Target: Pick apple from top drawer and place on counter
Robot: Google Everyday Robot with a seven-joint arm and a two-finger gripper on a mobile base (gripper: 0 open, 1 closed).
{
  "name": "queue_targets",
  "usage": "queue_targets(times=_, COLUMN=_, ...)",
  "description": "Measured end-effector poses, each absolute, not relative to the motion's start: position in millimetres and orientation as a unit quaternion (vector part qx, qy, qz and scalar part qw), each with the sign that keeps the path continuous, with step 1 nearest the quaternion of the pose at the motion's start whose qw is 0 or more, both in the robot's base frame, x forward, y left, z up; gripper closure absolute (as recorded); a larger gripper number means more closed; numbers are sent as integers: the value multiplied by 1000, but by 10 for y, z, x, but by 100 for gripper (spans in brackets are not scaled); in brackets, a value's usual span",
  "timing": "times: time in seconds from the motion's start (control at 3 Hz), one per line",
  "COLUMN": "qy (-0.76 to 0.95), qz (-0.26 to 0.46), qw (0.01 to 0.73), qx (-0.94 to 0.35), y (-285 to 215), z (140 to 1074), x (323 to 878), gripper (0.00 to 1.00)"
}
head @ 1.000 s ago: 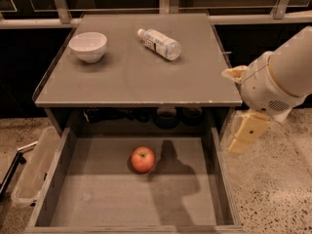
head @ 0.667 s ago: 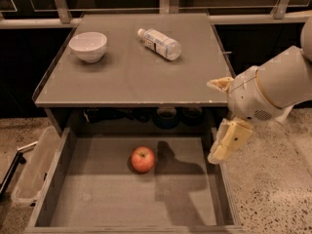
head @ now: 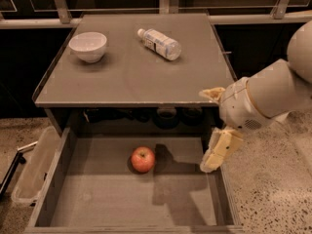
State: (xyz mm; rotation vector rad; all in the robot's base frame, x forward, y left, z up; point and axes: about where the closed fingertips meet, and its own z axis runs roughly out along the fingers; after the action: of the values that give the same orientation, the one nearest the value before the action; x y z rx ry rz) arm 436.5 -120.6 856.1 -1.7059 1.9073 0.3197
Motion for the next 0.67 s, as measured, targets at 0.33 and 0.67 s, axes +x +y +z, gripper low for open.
queue_targets(times=0.33, qy=712, qz=157, qw=293, qx=-618, y=-910, z=7899, x=4342, gripper=0)
queue_targets(times=0.67, qy=712, qz=157, qw=293, qx=-619, y=-909, z=7898, x=4343, gripper=0)
